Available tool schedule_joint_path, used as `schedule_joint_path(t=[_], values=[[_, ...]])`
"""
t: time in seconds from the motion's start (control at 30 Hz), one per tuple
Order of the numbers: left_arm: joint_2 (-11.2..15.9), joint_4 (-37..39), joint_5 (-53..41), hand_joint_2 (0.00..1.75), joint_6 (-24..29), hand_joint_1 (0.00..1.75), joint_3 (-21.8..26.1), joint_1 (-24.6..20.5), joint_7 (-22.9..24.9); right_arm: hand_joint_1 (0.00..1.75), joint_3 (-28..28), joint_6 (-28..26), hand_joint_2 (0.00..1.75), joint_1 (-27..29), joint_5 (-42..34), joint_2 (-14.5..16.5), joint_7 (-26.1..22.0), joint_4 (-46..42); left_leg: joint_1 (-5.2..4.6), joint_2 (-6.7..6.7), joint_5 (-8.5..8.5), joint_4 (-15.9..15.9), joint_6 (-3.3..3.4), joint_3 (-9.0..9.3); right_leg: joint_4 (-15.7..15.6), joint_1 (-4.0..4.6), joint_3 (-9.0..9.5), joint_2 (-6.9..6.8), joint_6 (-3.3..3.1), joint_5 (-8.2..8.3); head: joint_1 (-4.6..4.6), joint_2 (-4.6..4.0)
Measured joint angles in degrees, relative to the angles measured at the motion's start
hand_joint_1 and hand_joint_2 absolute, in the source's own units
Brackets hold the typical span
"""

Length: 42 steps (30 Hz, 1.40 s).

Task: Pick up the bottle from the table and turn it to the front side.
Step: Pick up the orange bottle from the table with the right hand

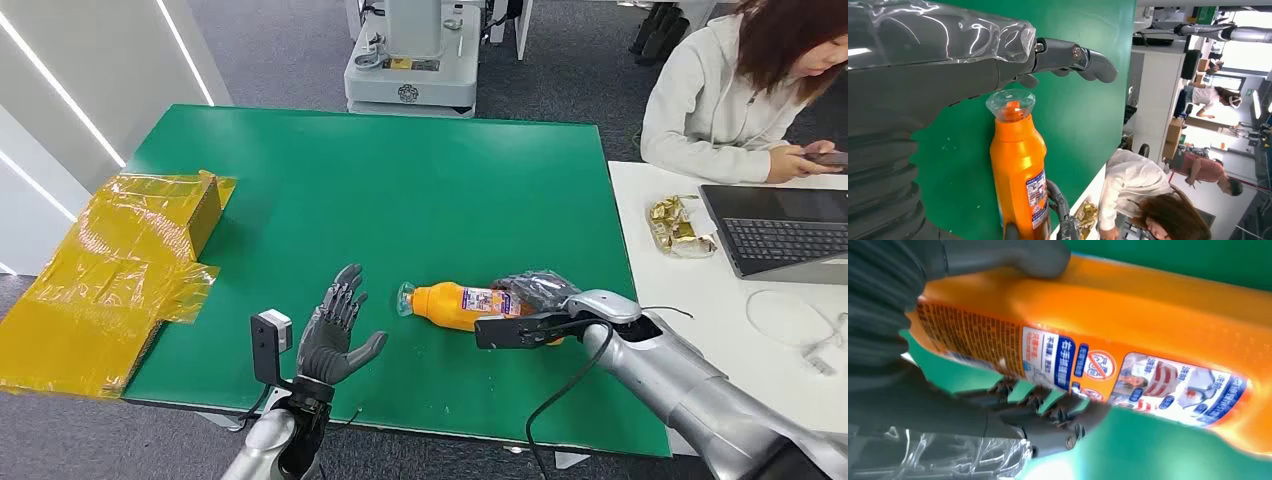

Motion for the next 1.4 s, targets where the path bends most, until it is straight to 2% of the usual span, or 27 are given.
schedule_joint_path(t=[0.2,0.47,0.73,0.93,1.07,1.2,1.4], values=[[0.16,0.00,-0.01,1.75,0.22,0.00,0.00,0.13,-0.76,1.75,-3.92,-3.21,1.75,4.04,-4.77,-1.31,-3.49,-2.54,0.00,0.01,-0.01,0.00,0.00,-0.02,0.00,0.00,-0.01,0.01,0.00,0.00,-0.01,0.00],[0.39,0.00,-0.50,1.75,1.44,0.00,0.05,0.14,-1.87,1.75,-11.67,-4.48,1.75,10.90,-10.59,-2.81,-7.37,-7.29,0.01,-0.03,-0.01,-0.01,0.00,-0.04,0.00,0.01,-0.03,-0.02,-0.01,-0.01,-0.01,0.00],[0.54,-0.40,-2.23,1.75,3.04,0.00,0.17,1.50,-2.67,1.75,-22.71,-9.40,1.75,25.77,-7.55,-4.24,-8.32,-19.62,0.01,-0.08,-0.11,-0.03,-0.02,-0.08,-0.05,0.01,-0.03,-0.09,0.04,-0.10,-0.01,0.00],[0.57,-1.73,-2.91,1.75,2.11,0.00,0.43,2.19,-1.23,1.75,-31.88,-11.30,1.75,36.90,-4.81,-4.20,-8.24,-28.87,0.00,-0.15,-0.12,-0.04,0.00,-0.15,-0.05,0.01,-0.05,-0.19,0.05,-0.11,-0.01,0.00],[0.50,-2.35,-3.39,1.75,0.42,0.00,0.44,2.18,-0.22,1.75,-36.94,-12.19,1.75,42.48,-4.23,-3.72,-8.48,-33.88,0.00,-0.15,-0.12,-0.04,0.00,-0.15,-0.05,0.00,-0.06,-0.18,0.05,-0.11,0.00,0.00],[0.49,-2.42,-4.10,1.75,-2.28,0.00,0.44,1.29,0.10,1.75,-41.04,-15.20,1.75,47.02,-4.10,-1.90,-10.83,-38.19,0.01,-0.13,-0.11,-0.04,-0.01,-0.15,-0.04,0.01,-0.08,-0.16,0.05,-0.11,0.00,0.00],[0.61,-1.43,-2.72,1.75,-6.49,0.00,0.37,-4.92,0.44,1.75,-43.68,-18.17,1.75,46.95,-5.89,2.06,-15.80,-39.51,0.01,-0.07,-0.02,-0.05,-0.03,-0.15,0.00,0.01,-0.09,-0.10,0.01,-0.06,-0.01,0.00]])
